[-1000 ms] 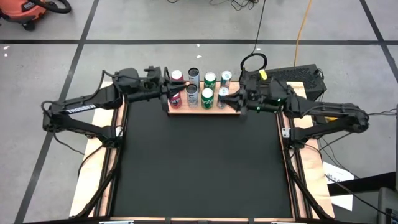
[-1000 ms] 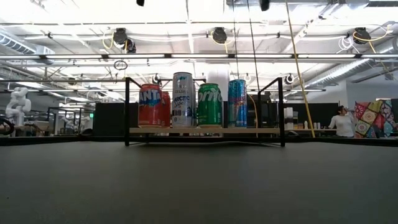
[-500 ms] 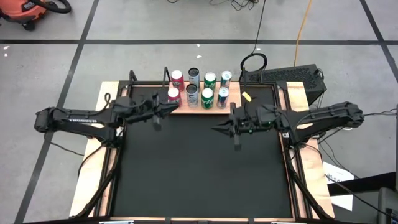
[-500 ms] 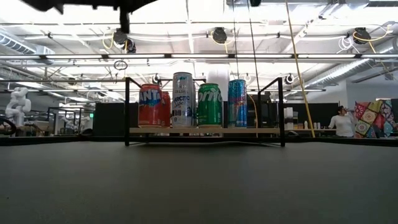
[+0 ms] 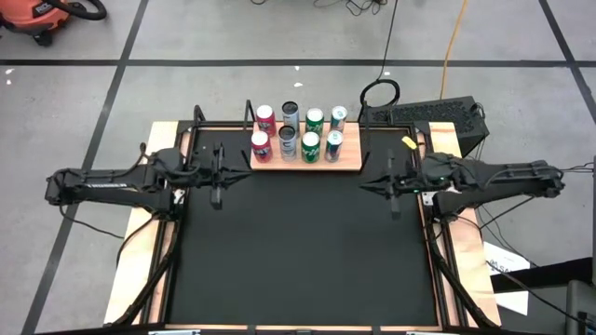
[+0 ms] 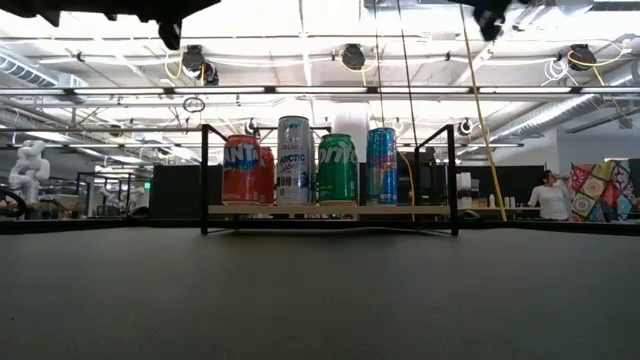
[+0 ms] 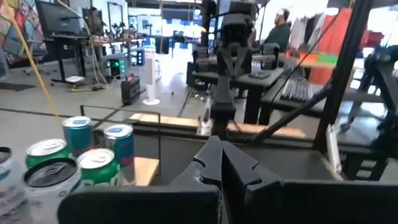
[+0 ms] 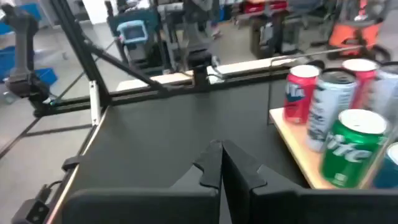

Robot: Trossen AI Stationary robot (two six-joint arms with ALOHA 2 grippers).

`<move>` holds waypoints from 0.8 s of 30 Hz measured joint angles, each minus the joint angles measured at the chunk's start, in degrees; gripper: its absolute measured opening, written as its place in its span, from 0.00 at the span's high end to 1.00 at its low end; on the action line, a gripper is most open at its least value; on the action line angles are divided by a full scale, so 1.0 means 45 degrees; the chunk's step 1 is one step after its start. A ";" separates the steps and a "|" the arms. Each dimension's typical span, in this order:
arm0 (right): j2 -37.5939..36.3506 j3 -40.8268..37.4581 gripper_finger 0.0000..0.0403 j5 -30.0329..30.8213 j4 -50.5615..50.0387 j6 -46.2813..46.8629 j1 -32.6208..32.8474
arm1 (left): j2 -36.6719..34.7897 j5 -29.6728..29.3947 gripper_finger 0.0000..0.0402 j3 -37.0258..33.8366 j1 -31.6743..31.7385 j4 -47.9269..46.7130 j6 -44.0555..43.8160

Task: Place canned beverage on shelf
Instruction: Return to Home Position

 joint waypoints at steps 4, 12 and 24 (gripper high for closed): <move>-0.1255 -0.1017 1.00 0.0280 0.0684 -0.0573 0.0341 | -0.0415 -0.0024 1.00 -0.0927 -0.0016 0.0570 0.0264; -0.3100 -0.4708 1.00 0.0892 0.4827 0.0389 0.0581 | -0.1191 -0.0033 1.00 -0.4164 -0.0019 0.3329 -0.1103; -0.4532 -0.6409 1.00 0.1515 0.4639 -0.1172 0.0591 | -0.2111 -0.0066 1.00 -0.5280 0.0314 0.3225 -0.0131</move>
